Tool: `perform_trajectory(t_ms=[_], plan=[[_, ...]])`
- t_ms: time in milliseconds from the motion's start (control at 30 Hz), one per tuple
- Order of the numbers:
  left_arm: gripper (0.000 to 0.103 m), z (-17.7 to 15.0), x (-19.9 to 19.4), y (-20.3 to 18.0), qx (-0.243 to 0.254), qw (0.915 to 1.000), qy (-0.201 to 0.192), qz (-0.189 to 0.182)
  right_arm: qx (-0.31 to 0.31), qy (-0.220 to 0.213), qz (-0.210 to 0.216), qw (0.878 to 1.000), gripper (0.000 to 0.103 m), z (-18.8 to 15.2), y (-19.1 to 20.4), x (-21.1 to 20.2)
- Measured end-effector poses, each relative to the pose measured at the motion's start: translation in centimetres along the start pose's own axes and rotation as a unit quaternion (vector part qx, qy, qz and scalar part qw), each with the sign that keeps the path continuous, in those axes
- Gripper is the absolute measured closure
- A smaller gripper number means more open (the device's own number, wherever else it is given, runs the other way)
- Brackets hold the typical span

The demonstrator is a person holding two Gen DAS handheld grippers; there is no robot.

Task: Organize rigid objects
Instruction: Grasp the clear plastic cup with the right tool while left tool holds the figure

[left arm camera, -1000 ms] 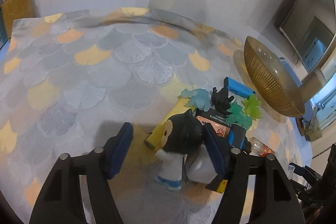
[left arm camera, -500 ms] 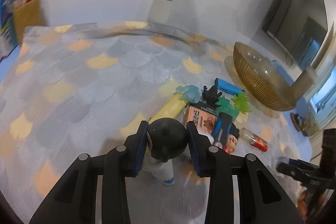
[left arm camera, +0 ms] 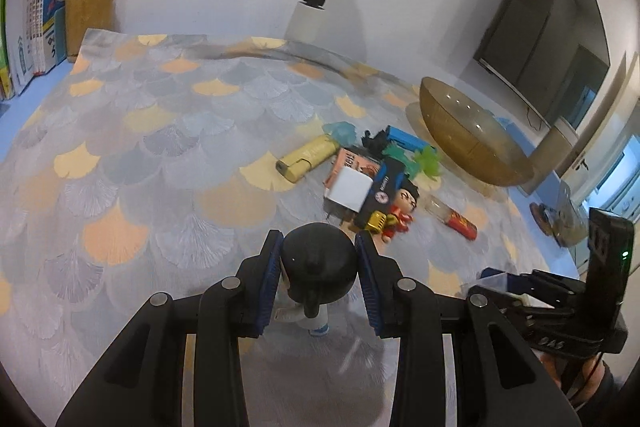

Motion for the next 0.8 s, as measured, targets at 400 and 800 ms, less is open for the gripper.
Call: perform_trajectory(t_ms=[400, 800], plan=[[0.063, -1.8, 0.8, 0.2, 0.02, 0.9984, 0.016, 0.051, -0.005, -0.013, 0.012, 1.0, 0.062, -1.3, 0.3, -0.2], [0.06, -1.2, 2.9, 0.9, -0.008, 0.9965, 0.047, 0.068, 0.002, -0.02, 0.021, 1.0, 0.063, -1.6, 0.2, -0.4]])
Point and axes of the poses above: each gripper's, at about its wrist camera, not at the fingertips, and x roughly the way its jaws point, y to its left, z to its top, the point moved 1 cm from there along x, roughly the way its jaws point, and after that the axes turned 7 degrees about -y, right-handed, at the moved point
